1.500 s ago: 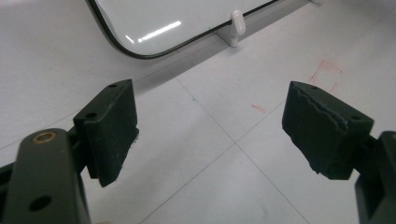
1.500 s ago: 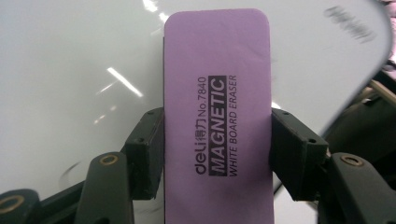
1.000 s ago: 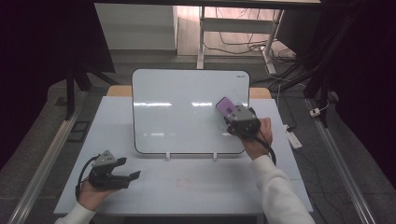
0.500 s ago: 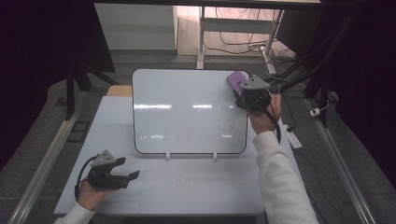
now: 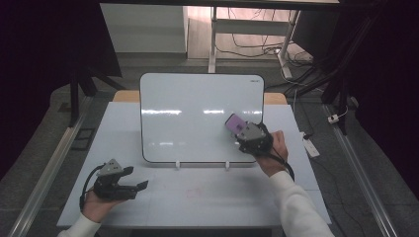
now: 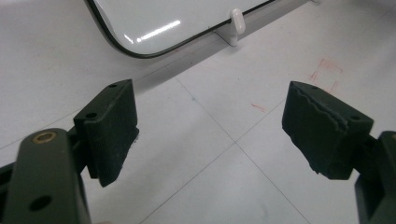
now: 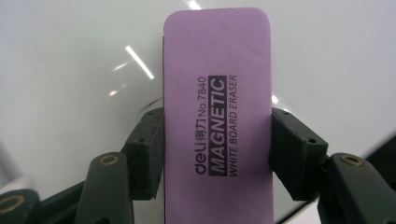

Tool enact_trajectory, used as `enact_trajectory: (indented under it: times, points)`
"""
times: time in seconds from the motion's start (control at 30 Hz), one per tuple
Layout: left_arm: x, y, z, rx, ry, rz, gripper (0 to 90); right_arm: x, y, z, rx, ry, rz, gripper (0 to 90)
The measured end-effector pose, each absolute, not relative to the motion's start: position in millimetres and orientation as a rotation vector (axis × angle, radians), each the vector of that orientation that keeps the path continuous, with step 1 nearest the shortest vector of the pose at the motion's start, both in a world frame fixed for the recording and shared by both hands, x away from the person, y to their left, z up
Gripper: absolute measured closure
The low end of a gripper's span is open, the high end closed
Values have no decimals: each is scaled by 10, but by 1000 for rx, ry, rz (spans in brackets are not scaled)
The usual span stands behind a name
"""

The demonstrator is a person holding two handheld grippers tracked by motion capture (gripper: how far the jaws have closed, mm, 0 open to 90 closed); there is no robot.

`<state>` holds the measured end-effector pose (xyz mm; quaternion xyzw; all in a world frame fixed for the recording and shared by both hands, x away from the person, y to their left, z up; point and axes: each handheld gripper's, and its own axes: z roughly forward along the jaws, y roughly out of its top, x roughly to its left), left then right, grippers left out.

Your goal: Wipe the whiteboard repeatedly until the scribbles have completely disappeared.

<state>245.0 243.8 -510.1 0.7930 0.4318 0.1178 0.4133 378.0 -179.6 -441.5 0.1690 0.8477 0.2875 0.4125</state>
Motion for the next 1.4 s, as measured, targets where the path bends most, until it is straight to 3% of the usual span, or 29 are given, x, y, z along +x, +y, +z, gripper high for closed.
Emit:
enact_trajectory:
  times: [0.33, 0.97, 1.4]
  points:
    - [2444, 2441, -5096, 1989, 1086, 297, 190, 3492, -1736, -4738, 308, 2184, 650, 405]
    - [2448, 2444, -5104, 1990, 1089, 291, 190, 4104, -2035, -4044, 634, 2012, 825, 403]
    - [2446, 2441, -5104, 1990, 1089, 290, 189, 4009, -1949, -4139, 598, 2058, 817, 404]
